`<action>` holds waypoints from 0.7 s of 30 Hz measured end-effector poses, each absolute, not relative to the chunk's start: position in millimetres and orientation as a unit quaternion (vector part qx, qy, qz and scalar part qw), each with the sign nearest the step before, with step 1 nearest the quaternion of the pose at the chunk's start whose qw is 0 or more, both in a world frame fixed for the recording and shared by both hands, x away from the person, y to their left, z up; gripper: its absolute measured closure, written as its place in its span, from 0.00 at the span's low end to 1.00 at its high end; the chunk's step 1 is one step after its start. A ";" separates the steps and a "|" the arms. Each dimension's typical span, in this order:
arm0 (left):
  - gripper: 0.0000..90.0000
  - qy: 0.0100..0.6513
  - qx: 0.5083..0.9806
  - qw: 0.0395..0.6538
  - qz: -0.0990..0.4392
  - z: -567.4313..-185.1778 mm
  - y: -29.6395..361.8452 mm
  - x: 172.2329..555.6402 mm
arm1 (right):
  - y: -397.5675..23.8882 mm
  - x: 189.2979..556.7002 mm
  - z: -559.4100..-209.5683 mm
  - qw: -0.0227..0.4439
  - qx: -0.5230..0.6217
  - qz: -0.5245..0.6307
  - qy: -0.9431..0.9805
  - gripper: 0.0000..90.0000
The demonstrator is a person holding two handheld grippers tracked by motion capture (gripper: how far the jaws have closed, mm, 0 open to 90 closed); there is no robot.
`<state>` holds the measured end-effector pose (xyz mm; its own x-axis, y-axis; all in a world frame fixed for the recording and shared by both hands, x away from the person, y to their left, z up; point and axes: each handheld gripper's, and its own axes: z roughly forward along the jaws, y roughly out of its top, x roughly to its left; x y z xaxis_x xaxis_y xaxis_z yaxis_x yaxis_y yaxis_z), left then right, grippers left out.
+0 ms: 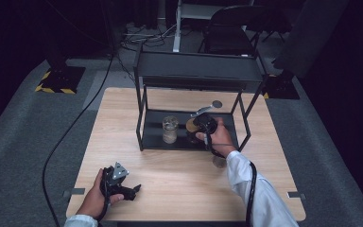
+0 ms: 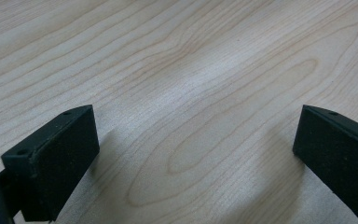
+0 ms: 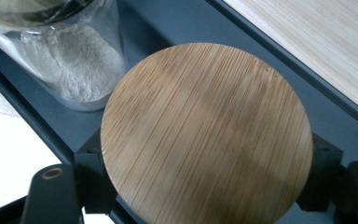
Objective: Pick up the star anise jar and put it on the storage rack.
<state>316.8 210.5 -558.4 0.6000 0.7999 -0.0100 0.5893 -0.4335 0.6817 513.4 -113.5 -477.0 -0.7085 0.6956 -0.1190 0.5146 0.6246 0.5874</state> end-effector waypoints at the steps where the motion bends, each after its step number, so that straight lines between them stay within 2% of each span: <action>1: 0.00 0.418 0.832 0.330 0.160 -558.4 210.5 316.8 | -113.2 513.1 -477.0 0.168 0.345 0.264 0.885 0.28; 21: 0.00 0.417 0.832 0.330 0.160 -558.4 210.6 316.9 | -117.6 515.3 -475.7 0.135 0.353 0.238 0.895 0.28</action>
